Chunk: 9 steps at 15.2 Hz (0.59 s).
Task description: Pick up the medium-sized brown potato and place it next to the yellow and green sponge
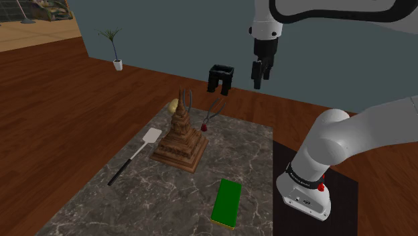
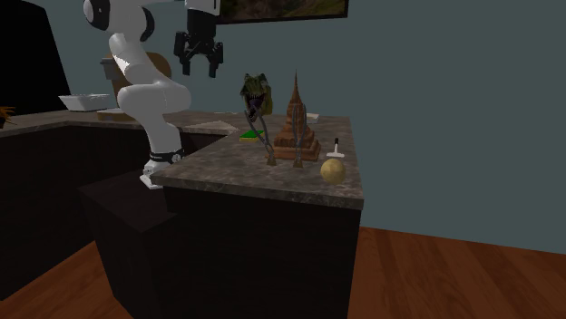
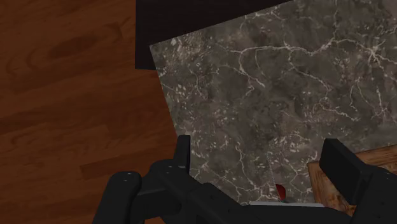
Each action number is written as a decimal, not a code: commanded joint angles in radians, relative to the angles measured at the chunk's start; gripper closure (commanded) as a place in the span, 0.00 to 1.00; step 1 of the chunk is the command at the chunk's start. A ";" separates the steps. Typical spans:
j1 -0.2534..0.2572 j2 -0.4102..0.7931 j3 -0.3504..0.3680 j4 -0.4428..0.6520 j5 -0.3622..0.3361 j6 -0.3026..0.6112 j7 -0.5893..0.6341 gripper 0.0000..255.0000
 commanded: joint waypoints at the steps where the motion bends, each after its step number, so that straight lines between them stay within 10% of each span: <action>1: 0.000 0.000 0.000 0.000 0.000 0.000 0.000 0.00; 9: -0.033 0.213 0.115 0.016 0.104 0.221 0.294 0.00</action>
